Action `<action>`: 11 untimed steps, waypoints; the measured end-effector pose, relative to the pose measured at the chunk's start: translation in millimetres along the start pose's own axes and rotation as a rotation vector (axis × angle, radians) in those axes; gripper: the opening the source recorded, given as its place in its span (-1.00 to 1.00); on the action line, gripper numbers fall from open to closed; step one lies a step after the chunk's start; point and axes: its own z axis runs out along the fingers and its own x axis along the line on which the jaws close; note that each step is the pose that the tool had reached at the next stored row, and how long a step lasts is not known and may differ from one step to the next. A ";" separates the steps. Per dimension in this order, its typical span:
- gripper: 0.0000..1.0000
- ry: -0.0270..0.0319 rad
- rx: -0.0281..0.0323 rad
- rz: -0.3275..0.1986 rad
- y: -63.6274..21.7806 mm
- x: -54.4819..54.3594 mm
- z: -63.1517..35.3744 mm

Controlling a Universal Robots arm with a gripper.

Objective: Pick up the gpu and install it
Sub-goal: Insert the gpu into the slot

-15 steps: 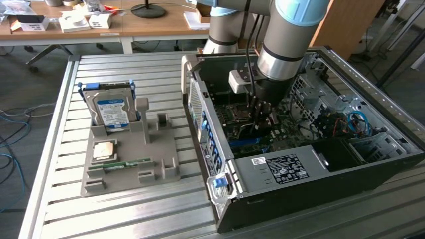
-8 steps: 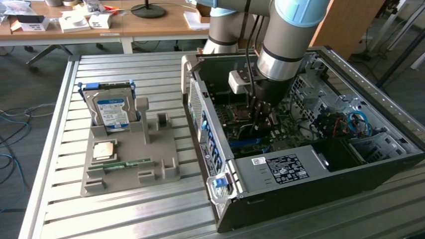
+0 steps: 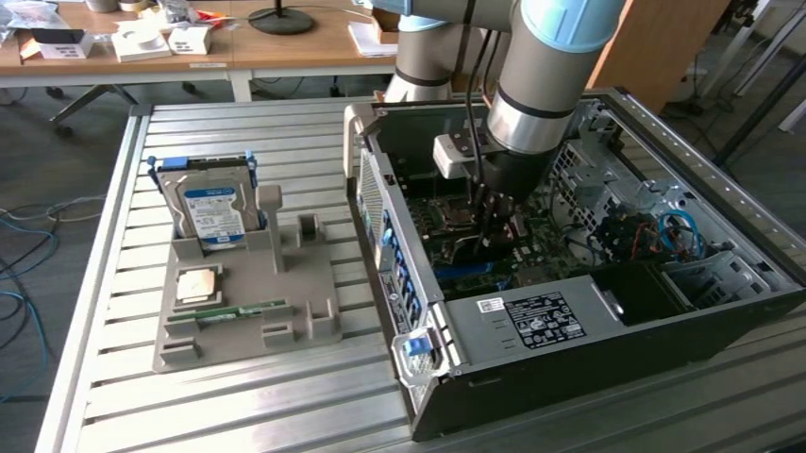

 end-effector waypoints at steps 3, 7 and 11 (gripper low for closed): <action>-0.47 -0.0001 0.0001 0.000 0.0 0.0 0.0; -0.47 -0.0003 0.0001 0.000 0.0 0.2 0.1; -0.47 0.0002 0.0001 0.000 0.0 0.3 -0.6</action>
